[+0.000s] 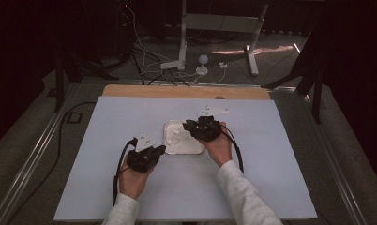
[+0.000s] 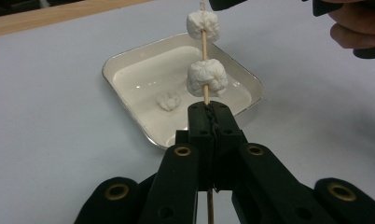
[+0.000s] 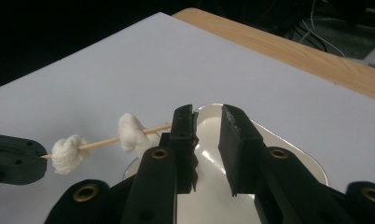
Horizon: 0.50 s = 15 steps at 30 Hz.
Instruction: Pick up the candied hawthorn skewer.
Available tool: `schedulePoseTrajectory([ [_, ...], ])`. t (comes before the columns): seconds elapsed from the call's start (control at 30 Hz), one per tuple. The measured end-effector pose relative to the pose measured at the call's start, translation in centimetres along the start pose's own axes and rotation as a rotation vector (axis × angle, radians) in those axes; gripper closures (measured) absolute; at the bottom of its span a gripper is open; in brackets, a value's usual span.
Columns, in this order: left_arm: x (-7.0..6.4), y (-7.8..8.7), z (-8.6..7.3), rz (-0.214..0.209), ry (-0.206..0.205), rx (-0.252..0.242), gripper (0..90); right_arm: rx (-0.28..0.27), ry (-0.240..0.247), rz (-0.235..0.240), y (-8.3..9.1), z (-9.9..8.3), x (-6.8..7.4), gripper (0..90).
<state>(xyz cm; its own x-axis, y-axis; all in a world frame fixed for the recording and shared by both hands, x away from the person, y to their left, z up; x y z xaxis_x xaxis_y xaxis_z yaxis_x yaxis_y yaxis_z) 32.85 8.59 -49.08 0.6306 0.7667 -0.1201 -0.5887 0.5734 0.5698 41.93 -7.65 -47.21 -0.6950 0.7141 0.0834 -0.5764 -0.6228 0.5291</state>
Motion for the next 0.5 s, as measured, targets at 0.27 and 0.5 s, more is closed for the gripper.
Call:
schedulePoseTrajectory([
  [0.27, 0.0, 0.0, 0.0, -0.001, 0.010, -0.006, 90.0, -0.019, 0.000, 0.018, 0.5, 0.0, 0.7, 54.2],
  [0.5, 0.1, 0.1, 0.1, 0.001, 0.012, -0.012, 90.0, -0.030, 0.057, 0.041, 0.8, -0.1, 2.5, 54.0],
])
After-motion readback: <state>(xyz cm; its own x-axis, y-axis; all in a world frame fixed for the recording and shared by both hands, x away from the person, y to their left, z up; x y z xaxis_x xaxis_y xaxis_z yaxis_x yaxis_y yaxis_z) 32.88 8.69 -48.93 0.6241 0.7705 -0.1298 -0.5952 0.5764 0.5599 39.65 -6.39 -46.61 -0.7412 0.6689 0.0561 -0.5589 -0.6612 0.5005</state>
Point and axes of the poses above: each handheld gripper's, and its own axes: y roughly backward along the jaws, z roughly out of its top, x roughly to its left, the point moved 6 cm from there along -y, roughly forward along the jaws, and after that the axes turned 3 degrees about -z, right-handed, at the moved point
